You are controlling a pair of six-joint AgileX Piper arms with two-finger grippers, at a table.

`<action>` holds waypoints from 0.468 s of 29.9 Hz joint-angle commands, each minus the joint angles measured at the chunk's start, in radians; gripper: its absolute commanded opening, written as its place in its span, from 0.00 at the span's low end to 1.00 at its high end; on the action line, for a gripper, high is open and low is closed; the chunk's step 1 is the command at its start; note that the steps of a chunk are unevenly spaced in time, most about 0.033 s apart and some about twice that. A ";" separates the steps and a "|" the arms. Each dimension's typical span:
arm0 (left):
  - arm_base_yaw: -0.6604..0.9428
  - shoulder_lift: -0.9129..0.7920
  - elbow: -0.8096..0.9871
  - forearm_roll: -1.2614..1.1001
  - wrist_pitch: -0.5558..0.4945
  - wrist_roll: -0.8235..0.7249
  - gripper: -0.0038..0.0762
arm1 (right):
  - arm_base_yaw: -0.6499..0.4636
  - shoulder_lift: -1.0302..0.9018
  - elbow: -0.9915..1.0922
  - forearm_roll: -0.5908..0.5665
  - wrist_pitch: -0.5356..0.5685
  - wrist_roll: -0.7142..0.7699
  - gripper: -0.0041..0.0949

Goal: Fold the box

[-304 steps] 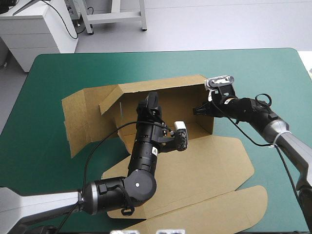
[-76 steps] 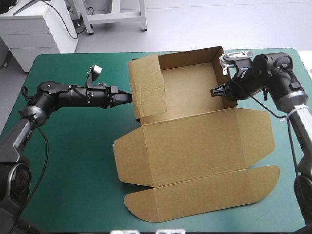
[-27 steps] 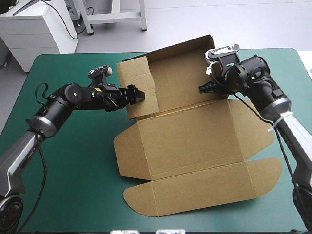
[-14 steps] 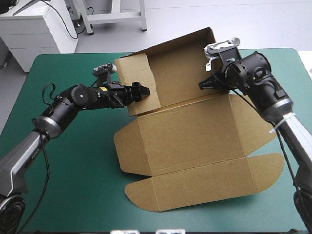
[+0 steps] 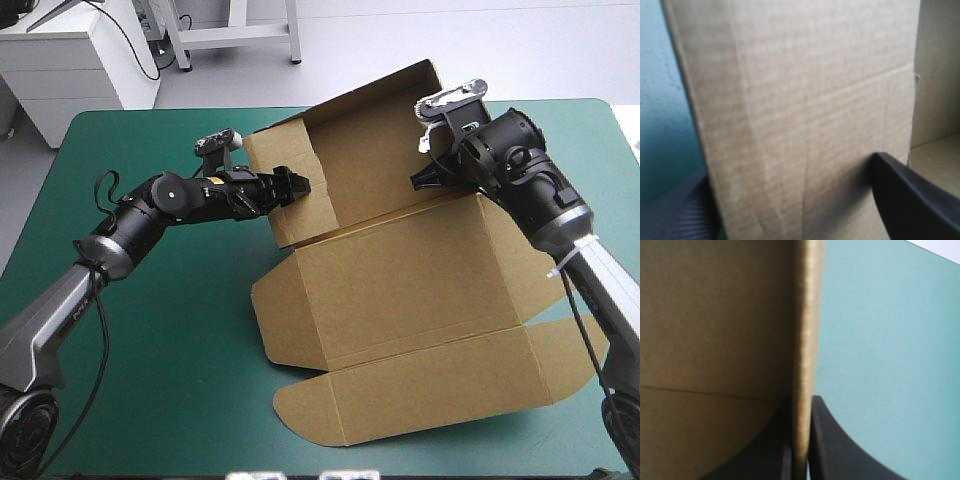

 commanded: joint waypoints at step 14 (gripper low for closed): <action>-0.006 0.015 -0.031 -0.222 0.020 0.138 0.24 | 0.024 -0.052 -0.036 -0.080 -0.035 0.008 0.03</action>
